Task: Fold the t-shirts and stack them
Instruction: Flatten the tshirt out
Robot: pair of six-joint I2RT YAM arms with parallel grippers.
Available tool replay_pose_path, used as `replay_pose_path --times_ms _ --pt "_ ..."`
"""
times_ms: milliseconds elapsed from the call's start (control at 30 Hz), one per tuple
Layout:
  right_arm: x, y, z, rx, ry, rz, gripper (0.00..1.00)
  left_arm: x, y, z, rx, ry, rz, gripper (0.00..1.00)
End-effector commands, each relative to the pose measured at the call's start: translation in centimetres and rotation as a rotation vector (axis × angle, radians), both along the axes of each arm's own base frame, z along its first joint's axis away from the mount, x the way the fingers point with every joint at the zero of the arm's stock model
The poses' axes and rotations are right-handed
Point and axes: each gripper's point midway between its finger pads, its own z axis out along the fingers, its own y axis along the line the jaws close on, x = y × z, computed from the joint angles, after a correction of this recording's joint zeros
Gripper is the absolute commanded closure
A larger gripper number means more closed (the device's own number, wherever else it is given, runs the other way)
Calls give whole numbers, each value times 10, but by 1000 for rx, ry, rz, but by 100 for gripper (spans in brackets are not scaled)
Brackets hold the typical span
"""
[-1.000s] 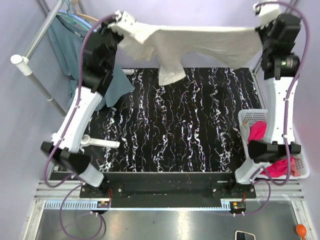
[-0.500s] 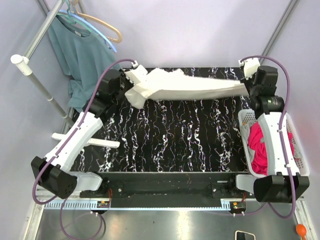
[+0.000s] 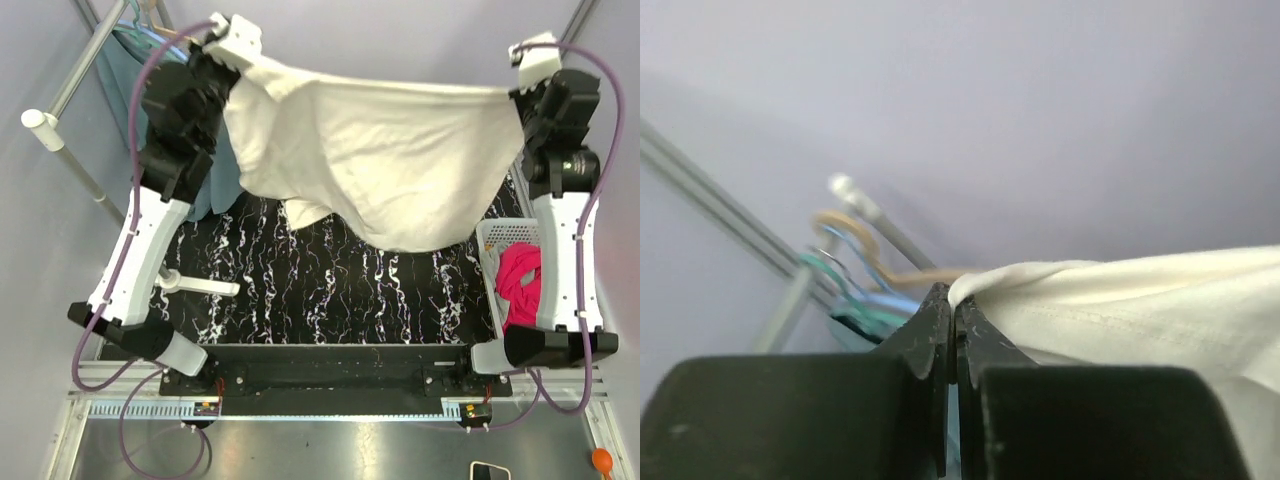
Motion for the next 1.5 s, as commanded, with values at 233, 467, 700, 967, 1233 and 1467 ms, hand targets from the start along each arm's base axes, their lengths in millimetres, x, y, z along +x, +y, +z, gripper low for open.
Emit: replay_pose_path --times_ms 233,467,700,967,1233,1467 --pt "-74 8 105 -9 -130 45 100 -108 45 95 -26 -235 47 100" --pt "-143 14 107 -45 -128 71 100 -179 82 90 -30 -269 54 100" --pt "-190 14 115 -54 -161 58 100 -220 110 95 -85 -308 65 100" --pt "-169 5 111 -64 -140 11 100 -183 93 99 -60 -316 109 100" --pt "-67 -5 96 -71 -108 -17 100 -70 82 129 -122 -360 229 100" --pt "-26 -18 154 -93 -269 -78 100 -21 95 149 -102 -443 325 100"
